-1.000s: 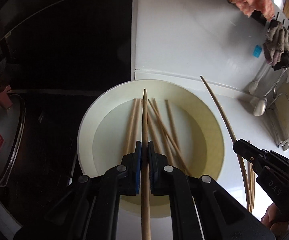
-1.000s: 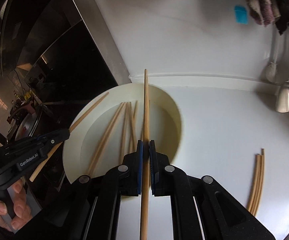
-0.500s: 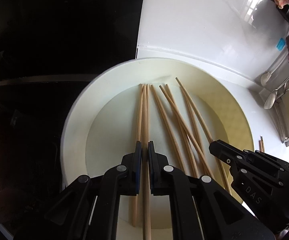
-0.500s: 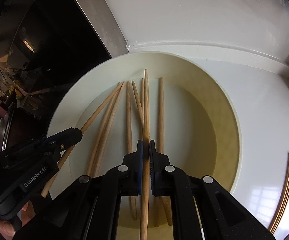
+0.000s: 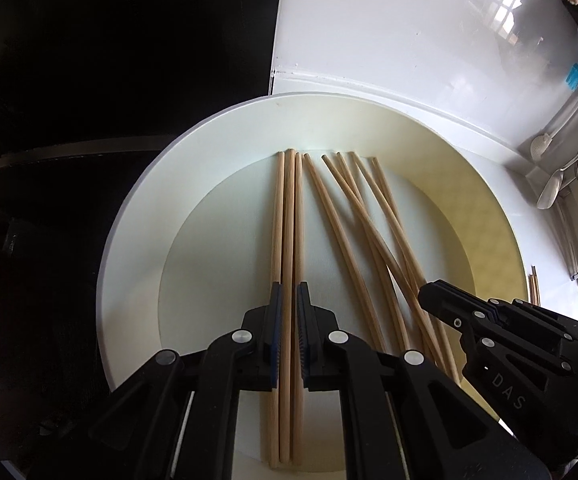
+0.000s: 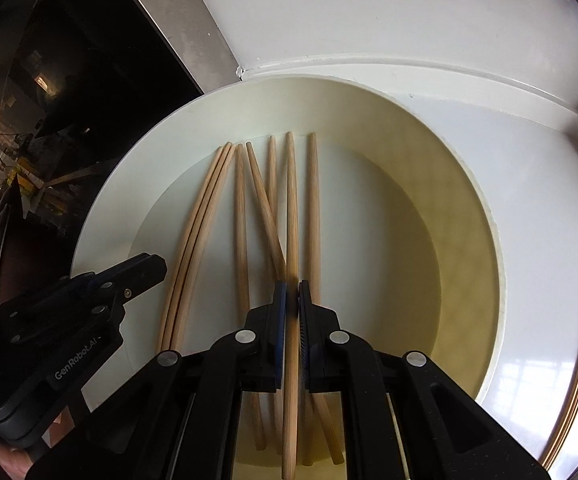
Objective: Organize utensils
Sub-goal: 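Open both grippers to release the chopsticks into the basin, then move both open grippers back toward the remaining chopstick pile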
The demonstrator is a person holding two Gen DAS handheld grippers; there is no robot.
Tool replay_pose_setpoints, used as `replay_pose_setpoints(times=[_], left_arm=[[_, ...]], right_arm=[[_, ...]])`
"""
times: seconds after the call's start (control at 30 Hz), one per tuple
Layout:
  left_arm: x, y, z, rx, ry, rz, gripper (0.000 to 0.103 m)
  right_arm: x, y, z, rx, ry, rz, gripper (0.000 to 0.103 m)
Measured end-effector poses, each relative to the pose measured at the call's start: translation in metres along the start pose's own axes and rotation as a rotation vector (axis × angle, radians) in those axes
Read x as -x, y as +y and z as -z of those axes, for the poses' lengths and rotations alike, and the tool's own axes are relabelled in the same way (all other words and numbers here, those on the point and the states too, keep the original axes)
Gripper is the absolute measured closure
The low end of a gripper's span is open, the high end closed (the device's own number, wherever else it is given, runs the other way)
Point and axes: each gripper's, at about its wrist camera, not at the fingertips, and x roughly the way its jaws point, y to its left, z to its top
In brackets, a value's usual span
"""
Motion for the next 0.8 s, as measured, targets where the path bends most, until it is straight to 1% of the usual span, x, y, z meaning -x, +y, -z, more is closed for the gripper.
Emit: replay_pose_setpoints(times=[0.03,0.07,0.13,0.17,0.23,0.3,0.37,0.4,0.43,0.5,0.57,0.7,0.8], left_arm=[[0.002,0.001,0.000,0.003,-0.004,0.000,0.081],[0.004,0.002,0.001,0.007,-0.009,-0.002,0.075],[0.011,0.006,0.003,0.014,-0.022,-0.007,0.055],[0.015,0.007,0.003,0.015,-0.031,-0.008,0.051],[0.024,0.010,0.006,0.016,-0.053,-0.021,0.036],[0.034,0.015,0.008,0.019,-0.078,-0.026,0.032],[0.042,0.017,0.010,0.016,-0.096,-0.030,0.026],[0.047,0.018,0.011,0.015,-0.103,-0.034,0.020],[0.051,0.018,0.012,0.011,-0.112,-0.039,0.017],[0.058,0.016,0.016,-0.005,-0.125,-0.053,0.017],[0.064,0.013,0.018,-0.016,-0.131,-0.062,0.015],[0.075,0.001,0.024,-0.041,-0.144,-0.050,0.015],[0.083,-0.012,0.030,-0.059,-0.157,-0.039,0.011]], right_arm=[[0.002,0.000,0.000,0.000,-0.007,0.008,0.076],[0.004,0.000,0.000,0.000,-0.020,0.016,0.073],[0.009,0.000,-0.002,-0.003,-0.043,0.026,0.072],[0.012,-0.001,-0.001,-0.003,-0.053,0.026,0.072],[0.021,-0.002,0.000,0.000,-0.075,0.033,0.072],[0.030,-0.004,0.005,-0.003,-0.090,0.034,0.071],[0.039,-0.006,0.012,-0.008,-0.106,0.032,0.066],[0.044,-0.007,0.017,-0.009,-0.114,0.034,0.062],[0.051,-0.008,0.022,-0.010,-0.122,0.036,0.060],[0.061,-0.009,0.032,-0.006,-0.137,0.044,0.060],[0.070,-0.011,0.042,-0.007,-0.144,0.052,0.057],[0.090,-0.022,0.063,-0.040,-0.167,0.055,0.053],[0.101,-0.033,0.076,-0.068,-0.176,0.061,0.053]])
